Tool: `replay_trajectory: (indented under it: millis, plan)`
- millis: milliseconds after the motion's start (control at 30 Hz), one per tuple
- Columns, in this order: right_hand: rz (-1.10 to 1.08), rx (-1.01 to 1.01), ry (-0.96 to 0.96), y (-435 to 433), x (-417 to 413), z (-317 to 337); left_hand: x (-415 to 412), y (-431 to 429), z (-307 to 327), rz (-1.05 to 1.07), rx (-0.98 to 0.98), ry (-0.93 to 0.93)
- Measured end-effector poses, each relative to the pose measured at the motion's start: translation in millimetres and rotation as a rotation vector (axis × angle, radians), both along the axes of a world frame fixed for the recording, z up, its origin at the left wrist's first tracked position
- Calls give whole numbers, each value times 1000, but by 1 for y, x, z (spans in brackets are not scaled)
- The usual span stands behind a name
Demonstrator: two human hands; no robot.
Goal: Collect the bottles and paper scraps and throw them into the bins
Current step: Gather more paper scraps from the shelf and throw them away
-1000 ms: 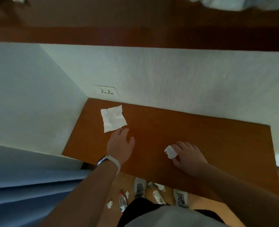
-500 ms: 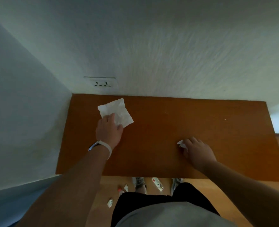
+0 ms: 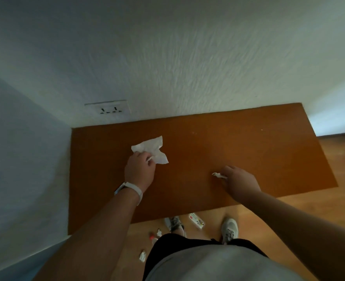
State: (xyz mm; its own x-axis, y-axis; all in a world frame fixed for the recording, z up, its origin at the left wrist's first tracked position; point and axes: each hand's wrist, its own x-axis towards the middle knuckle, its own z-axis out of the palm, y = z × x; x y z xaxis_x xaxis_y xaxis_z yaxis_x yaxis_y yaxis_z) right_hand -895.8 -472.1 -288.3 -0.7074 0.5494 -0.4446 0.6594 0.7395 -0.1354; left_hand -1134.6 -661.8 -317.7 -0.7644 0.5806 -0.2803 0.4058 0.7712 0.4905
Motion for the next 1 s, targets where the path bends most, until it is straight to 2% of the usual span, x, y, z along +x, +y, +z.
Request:
replay_trajectory:
  millis: [167,400,633,1000]
  plan:
    - [-115,18,124,6,20,18,42,28,24,-47,117,-62]
    - [-236,14,271,26,88,48,110,80,68,-199,227,-24]
    - [-370,36,422,52,203,84,222,145,110,-410,266,-10]
    - [-851,-75,693,94,420,118,438,249,157,-693,325,-2]
